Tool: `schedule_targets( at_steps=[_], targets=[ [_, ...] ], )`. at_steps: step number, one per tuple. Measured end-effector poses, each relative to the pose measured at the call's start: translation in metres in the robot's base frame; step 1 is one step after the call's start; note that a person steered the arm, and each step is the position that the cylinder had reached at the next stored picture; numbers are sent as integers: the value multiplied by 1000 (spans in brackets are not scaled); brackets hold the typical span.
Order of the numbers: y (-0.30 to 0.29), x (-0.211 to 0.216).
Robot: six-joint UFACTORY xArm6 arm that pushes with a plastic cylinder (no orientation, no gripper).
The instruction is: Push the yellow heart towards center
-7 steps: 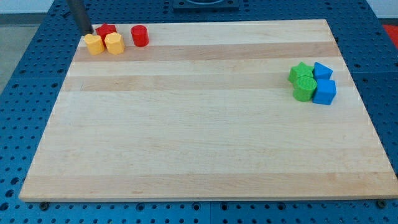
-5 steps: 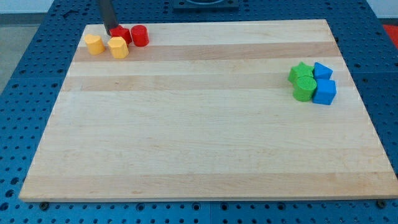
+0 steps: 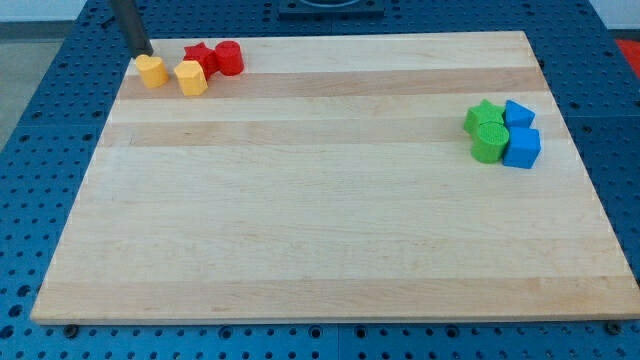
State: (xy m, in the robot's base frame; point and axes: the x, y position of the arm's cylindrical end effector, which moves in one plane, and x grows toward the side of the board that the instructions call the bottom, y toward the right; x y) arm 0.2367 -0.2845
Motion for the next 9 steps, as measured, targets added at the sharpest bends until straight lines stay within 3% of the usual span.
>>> schedule_targets(
  at_steps=[1,4,8,9],
  targets=[
    [0,31],
    [54,53],
    [31,91],
    [53,117]
  ],
)
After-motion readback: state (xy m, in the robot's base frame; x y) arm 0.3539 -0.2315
